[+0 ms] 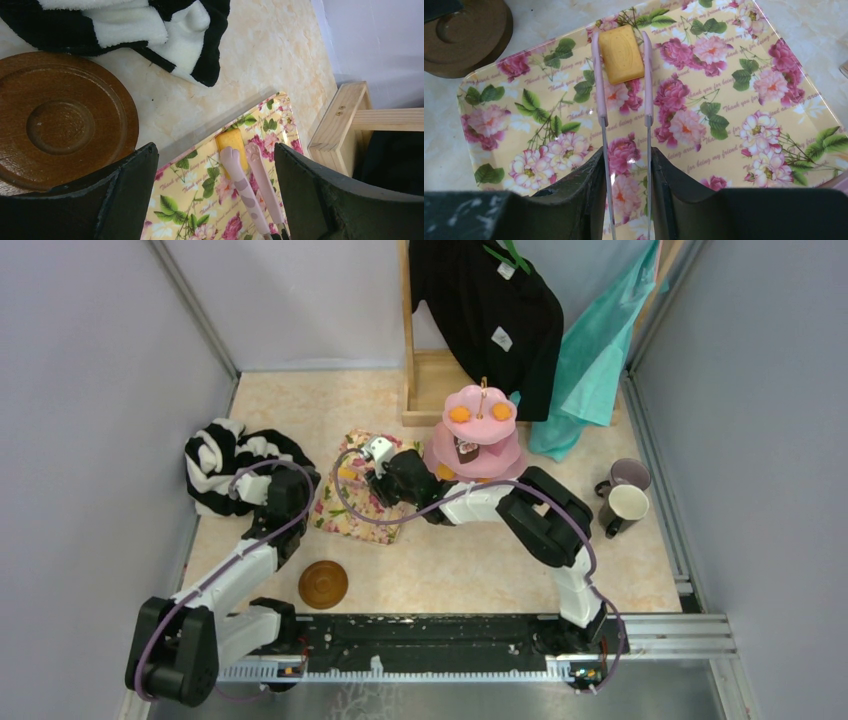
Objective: Serve the afternoon tea
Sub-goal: Pick up the desert from the tray.
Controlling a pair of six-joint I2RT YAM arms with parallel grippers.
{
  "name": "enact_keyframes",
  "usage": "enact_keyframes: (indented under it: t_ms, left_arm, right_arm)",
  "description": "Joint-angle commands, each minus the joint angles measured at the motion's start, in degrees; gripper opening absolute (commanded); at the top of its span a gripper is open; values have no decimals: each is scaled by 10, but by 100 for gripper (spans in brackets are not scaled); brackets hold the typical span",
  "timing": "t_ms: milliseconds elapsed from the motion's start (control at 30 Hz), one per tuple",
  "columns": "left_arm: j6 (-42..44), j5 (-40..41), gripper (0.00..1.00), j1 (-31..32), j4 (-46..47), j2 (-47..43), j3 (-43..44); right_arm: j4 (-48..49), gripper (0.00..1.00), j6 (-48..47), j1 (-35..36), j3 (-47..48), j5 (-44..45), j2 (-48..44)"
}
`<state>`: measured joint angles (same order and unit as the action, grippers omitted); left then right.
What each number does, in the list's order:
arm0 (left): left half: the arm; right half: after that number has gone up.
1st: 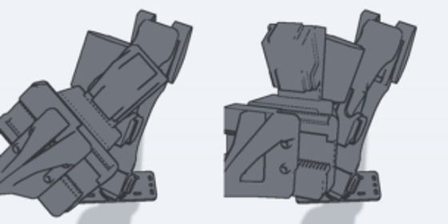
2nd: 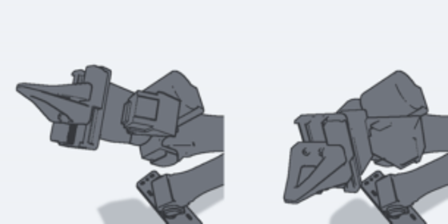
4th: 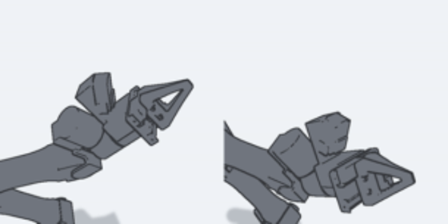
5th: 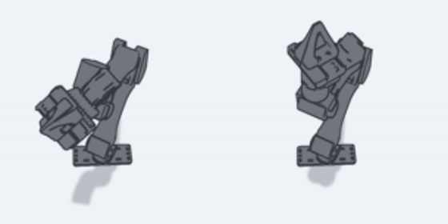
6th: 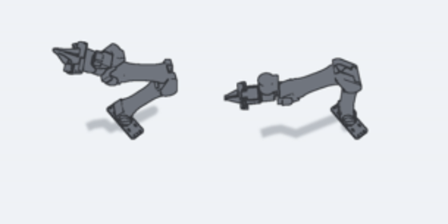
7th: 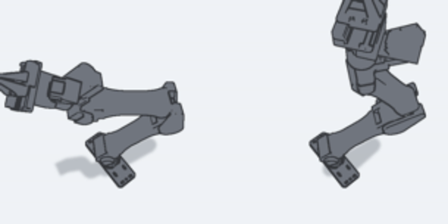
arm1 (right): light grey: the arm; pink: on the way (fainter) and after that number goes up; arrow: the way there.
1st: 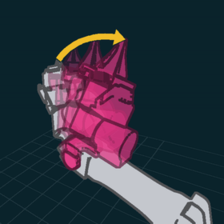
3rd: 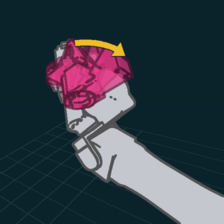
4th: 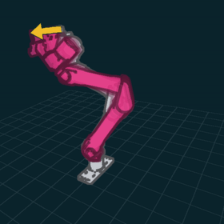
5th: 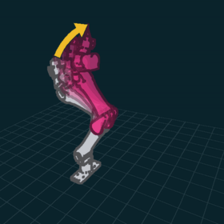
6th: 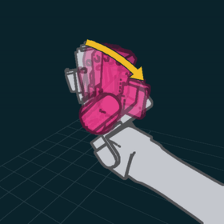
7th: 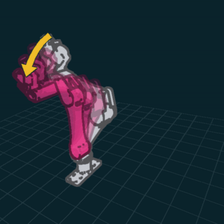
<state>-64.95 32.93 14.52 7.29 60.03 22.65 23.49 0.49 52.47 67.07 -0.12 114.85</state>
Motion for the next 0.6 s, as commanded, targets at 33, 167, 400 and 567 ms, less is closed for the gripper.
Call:
enact_keyframes:
  t_ms: [33,167,400,567]
  left_arm:
    - [-1,7,91,2,13,1,3]
    - [0,5,91,2,12,1,4]
    - [2,4,90,2,0,-5,7]
    - [4,5,90,2,-11,-9,9]
  right_arm:
    - [16,27,-6,-4,28,-9,-8]
    - [21,20,-4,-4,13,-1,-27]
    - [30,13,11,-4,-15,11,-73]
    - [34,12,21,-4,-36,18,-106]
